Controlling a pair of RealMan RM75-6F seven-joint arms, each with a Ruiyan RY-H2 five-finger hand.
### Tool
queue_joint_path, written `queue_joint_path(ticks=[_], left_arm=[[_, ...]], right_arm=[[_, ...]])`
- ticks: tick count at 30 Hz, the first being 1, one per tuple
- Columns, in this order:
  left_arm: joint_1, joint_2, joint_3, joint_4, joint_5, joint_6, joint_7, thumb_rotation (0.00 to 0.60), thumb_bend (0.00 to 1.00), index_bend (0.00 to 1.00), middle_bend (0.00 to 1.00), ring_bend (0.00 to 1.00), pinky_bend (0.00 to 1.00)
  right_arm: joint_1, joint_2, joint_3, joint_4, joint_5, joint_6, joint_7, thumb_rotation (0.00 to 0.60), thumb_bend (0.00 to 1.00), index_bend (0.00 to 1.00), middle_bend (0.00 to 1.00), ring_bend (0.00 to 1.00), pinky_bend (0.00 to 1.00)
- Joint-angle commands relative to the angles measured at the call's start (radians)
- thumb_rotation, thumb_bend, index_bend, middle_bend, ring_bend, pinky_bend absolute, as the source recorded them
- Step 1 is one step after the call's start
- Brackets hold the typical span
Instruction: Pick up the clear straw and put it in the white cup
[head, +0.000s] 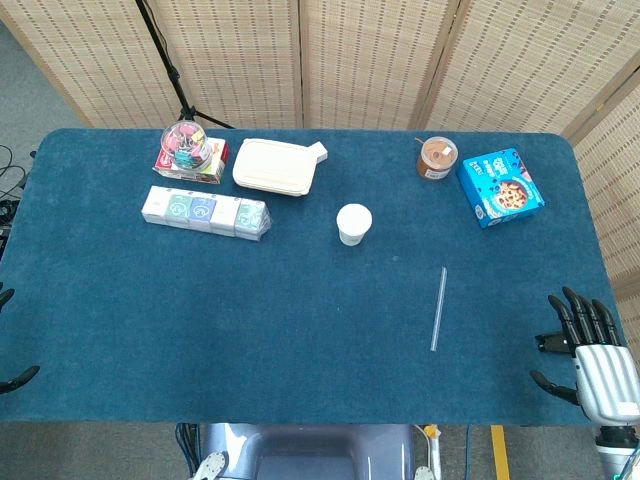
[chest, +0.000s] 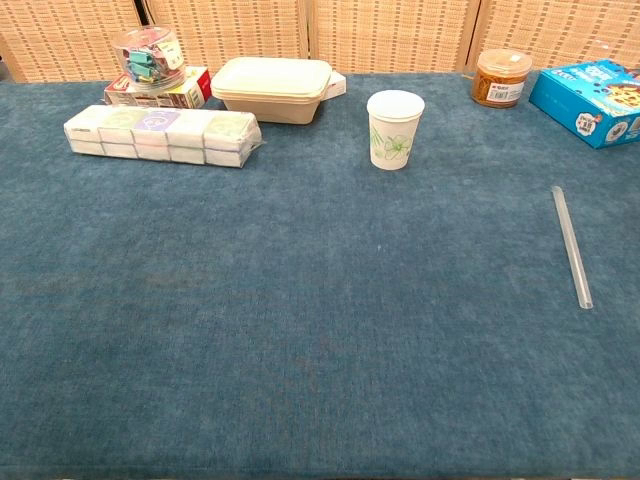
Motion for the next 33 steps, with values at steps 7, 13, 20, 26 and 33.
queue_joint_path(ticks=[7, 13, 20, 26, 33], left_arm=[[-0.001, 0.0, -0.001, -0.001, -0.003, -0.003, 0.001, 0.6, 0.04, 0.0, 0.0, 0.0, 0.0], [-0.003, 0.0, -0.002, -0.002, -0.002, -0.005, 0.002, 0.6, 0.04, 0.0, 0.0, 0.0, 0.0], [-0.007, 0.004, -0.005, -0.006, -0.013, -0.015, -0.003, 0.6, 0.04, 0.0, 0.0, 0.0, 0.0], [-0.003, 0.01, -0.007, -0.005, -0.019, -0.012, -0.022, 0.6, 0.04, 0.0, 0.0, 0.0, 0.0], [-0.004, 0.013, -0.007, -0.012, -0.023, -0.017, -0.023, 0.6, 0.04, 0.0, 0.0, 0.0, 0.0]], right_arm=[[0.003, -0.003, -0.003, 0.002, 0.0, -0.008, -0.006, 0.6, 0.0, 0.0, 0.0, 0.0, 0.0], [0.008, -0.008, -0.005, 0.002, -0.004, -0.017, -0.013, 0.6, 0.0, 0.0, 0.0, 0.0, 0.0], [0.031, -0.032, -0.017, 0.02, -0.01, -0.066, -0.054, 0.6, 0.0, 0.0, 0.0, 0.0, 0.0], [0.088, -0.061, -0.022, 0.11, -0.051, -0.142, -0.115, 0.6, 0.0, 0.0, 0.0, 0.0, 0.0], [0.185, -0.094, -0.001, 0.25, -0.1, -0.225, -0.104, 0.6, 0.0, 0.0, 0.0, 0.0, 0.0]])
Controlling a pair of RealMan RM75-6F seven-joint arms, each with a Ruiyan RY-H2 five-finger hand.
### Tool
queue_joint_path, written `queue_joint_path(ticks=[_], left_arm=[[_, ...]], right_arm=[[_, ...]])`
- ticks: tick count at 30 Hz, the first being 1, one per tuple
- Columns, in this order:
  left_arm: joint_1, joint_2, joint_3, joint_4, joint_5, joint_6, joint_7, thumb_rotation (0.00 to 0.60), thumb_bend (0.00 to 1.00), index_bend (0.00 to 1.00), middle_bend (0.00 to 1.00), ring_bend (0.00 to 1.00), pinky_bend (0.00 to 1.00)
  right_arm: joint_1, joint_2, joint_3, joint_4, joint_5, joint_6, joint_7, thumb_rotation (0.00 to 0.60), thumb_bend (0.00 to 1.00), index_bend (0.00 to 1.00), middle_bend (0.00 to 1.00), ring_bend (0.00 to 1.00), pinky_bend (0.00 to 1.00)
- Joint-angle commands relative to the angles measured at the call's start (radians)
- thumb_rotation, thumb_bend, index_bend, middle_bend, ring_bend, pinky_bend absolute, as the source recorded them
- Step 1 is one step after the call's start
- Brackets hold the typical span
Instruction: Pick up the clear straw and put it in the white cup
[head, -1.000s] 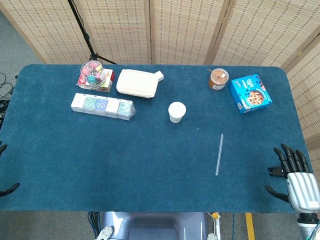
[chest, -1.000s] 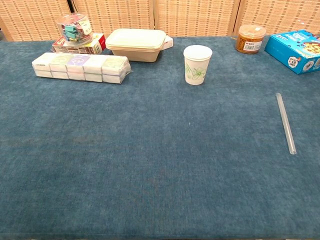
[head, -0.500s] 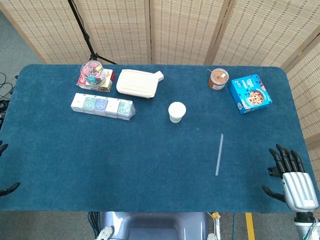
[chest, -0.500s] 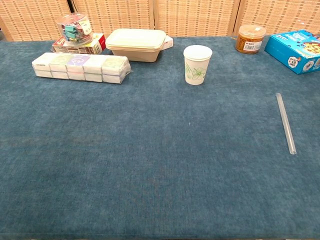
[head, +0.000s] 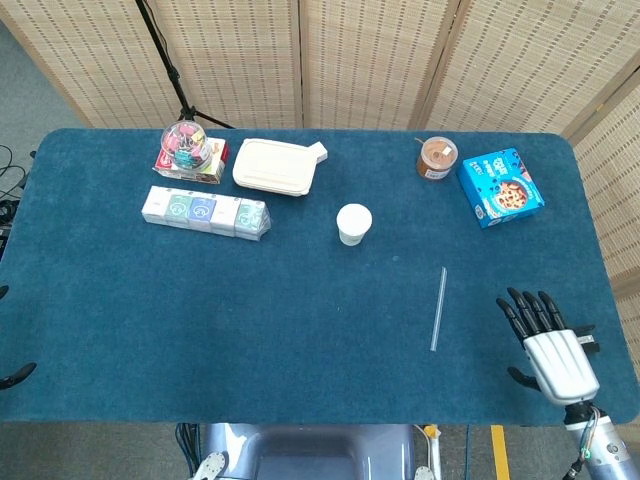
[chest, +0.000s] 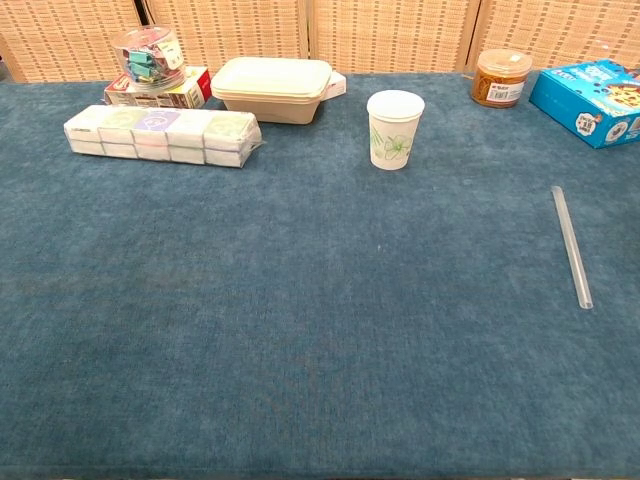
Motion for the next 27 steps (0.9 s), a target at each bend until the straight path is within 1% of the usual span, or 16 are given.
queue_joint_path(ticks=[1, 5, 11, 19, 21, 22, 27], left_arm=[[0.0, 0.0, 0.001, -0.001, 0.0, -0.002, 0.001, 0.6, 0.04, 0.0, 0.0, 0.0, 0.0], [-0.003, 0.001, -0.002, -0.003, -0.009, -0.01, 0.002, 0.6, 0.04, 0.0, 0.0, 0.0, 0.0], [-0.004, 0.001, -0.003, -0.006, -0.014, -0.015, 0.004, 0.6, 0.04, 0.0, 0.0, 0.0, 0.0], [-0.009, 0.001, -0.007, -0.007, -0.025, -0.027, 0.007, 0.6, 0.04, 0.0, 0.0, 0.0, 0.0], [-0.011, 0.001, -0.009, -0.009, -0.03, -0.033, 0.009, 0.6, 0.04, 0.0, 0.0, 0.0, 0.0], [-0.014, 0.001, -0.011, -0.01, -0.037, -0.042, 0.011, 0.6, 0.04, 0.0, 0.0, 0.0, 0.0], [-0.017, 0.003, -0.014, -0.017, -0.047, -0.05, 0.013, 0.6, 0.04, 0.0, 0.0, 0.0, 0.0]], right_arm=[[0.063, -0.031, 0.016, 0.08, -0.024, -0.056, 0.02, 0.6, 0.0, 0.0, 0.0, 0.0, 0.0], [0.119, -0.055, 0.02, 0.126, -0.047, -0.103, 0.039, 0.6, 0.0, 0.0, 0.0, 0.0, 0.0], [0.198, -0.088, 0.018, 0.151, -0.075, -0.18, 0.036, 0.6, 0.0, 0.0, 0.0, 0.0, 0.0], [0.273, -0.145, 0.017, 0.176, -0.083, -0.257, -0.008, 0.6, 0.0, 0.01, 0.0, 0.0, 0.0], [0.285, -0.159, 0.015, 0.182, -0.081, -0.272, -0.019, 0.6, 0.0, 0.01, 0.0, 0.0, 0.0], [0.3, -0.179, 0.006, 0.201, -0.09, -0.293, -0.039, 0.6, 0.0, 0.01, 0.0, 0.0, 0.0], [0.317, -0.204, -0.012, 0.243, -0.102, -0.292, -0.048, 0.6, 0.0, 0.03, 0.0, 0.0, 0.0]])
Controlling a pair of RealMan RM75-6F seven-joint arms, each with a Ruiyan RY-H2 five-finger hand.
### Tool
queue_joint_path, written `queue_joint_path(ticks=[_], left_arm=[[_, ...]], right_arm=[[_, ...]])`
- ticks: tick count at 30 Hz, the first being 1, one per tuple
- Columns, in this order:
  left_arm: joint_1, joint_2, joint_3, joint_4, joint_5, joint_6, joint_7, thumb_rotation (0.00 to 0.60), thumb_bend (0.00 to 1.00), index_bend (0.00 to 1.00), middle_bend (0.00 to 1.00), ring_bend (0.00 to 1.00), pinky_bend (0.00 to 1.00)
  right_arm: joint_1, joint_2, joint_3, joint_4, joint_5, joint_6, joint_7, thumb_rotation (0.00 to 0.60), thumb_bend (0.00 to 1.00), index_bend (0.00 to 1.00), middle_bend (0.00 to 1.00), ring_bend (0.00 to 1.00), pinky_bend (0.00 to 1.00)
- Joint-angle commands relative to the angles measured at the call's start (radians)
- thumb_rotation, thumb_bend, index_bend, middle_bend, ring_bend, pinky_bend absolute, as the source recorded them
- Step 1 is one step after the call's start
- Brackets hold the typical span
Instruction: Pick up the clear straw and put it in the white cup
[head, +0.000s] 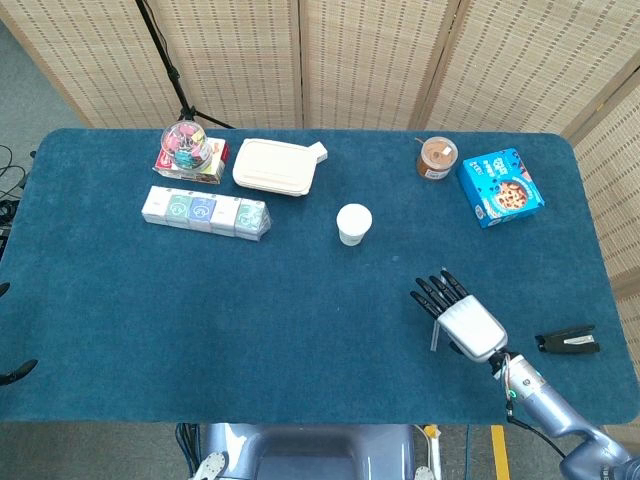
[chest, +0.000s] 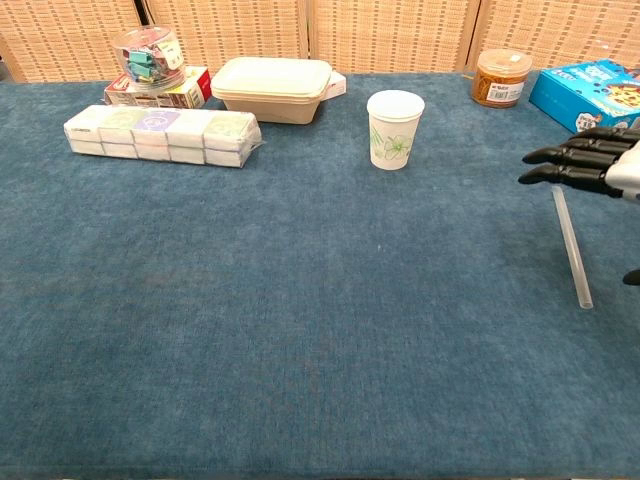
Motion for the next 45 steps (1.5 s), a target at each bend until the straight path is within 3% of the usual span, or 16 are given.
queue_joint_path(ticks=[1, 10, 19, 34, 45], left_arm=[[-0.001, 0.0, -0.001, -0.002, -0.002, -0.002, 0.002, 0.6, 0.04, 0.0, 0.0, 0.0, 0.0], [-0.002, -0.001, 0.001, -0.007, 0.0, -0.006, 0.013, 0.6, 0.04, 0.0, 0.0, 0.0, 0.0], [-0.002, 0.0, 0.0, -0.002, 0.0, -0.006, 0.003, 0.6, 0.04, 0.0, 0.0, 0.0, 0.0], [-0.001, 0.004, 0.001, 0.0, 0.002, -0.007, -0.01, 0.6, 0.04, 0.0, 0.0, 0.0, 0.0], [-0.003, 0.006, 0.0, 0.003, 0.0, -0.009, -0.018, 0.6, 0.04, 0.0, 0.0, 0.0, 0.0]], right_arm=[[0.016, -0.014, -0.017, 0.022, -0.014, -0.002, 0.001, 0.6, 0.0, 0.05, 0.0, 0.0, 0.0], [0.068, 0.003, -0.035, 0.006, -0.026, -0.047, -0.028, 0.6, 0.0, 0.16, 0.0, 0.0, 0.0], [0.109, 0.04, -0.045, -0.032, 0.001, -0.126, -0.121, 0.6, 0.0, 0.2, 0.0, 0.0, 0.0], [0.138, -0.001, -0.061, -0.001, 0.023, -0.154, -0.148, 0.6, 0.0, 0.34, 0.0, 0.0, 0.0], [0.154, -0.069, -0.047, 0.05, 0.048, -0.135, -0.151, 0.6, 0.0, 0.35, 0.0, 0.0, 0.0]])
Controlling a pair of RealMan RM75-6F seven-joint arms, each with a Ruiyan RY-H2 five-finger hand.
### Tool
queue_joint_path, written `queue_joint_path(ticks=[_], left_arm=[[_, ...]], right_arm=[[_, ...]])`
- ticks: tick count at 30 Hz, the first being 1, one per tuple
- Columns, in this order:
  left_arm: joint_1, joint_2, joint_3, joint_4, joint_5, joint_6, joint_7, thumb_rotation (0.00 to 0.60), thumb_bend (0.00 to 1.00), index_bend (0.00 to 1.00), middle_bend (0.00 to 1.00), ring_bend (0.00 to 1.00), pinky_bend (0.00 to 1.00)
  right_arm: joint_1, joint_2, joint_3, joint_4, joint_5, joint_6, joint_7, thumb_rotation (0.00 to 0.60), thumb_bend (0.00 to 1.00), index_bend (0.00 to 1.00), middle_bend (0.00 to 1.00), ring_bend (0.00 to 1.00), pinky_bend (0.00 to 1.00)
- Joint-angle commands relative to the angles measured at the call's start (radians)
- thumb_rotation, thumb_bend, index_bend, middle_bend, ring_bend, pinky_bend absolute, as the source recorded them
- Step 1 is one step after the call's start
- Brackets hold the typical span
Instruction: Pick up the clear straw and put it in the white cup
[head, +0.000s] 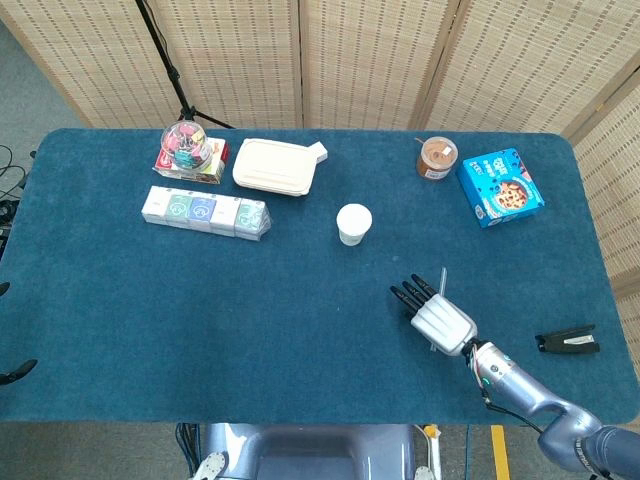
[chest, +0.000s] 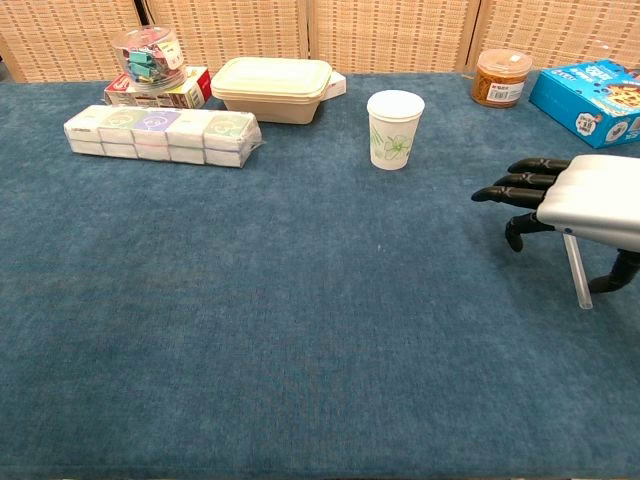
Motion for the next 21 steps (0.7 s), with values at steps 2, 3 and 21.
queue_joint_path(ticks=[2, 3, 21], left_arm=[[0.0, 0.0, 0.0, 0.0, -0.001, -0.001, 0.001, 0.6, 0.04, 0.0, 0.0, 0.0, 0.0], [0.0, 0.0, 0.0, 0.0, -0.001, -0.001, 0.001, 0.6, 0.04, 0.0, 0.0, 0.0, 0.0], [-0.001, 0.001, 0.001, -0.002, -0.001, -0.004, 0.001, 0.6, 0.04, 0.0, 0.0, 0.0, 0.0]], right_arm=[[0.007, -0.013, 0.007, 0.007, 0.012, 0.002, -0.002, 0.6, 0.0, 0.36, 0.0, 0.0, 0.0], [0.008, -0.015, 0.008, 0.007, 0.014, 0.002, -0.002, 0.6, 0.0, 0.36, 0.0, 0.0, 0.0], [0.023, -0.026, 0.004, 0.016, 0.059, -0.002, 0.026, 0.6, 0.0, 0.45, 0.0, 0.0, 0.0]])
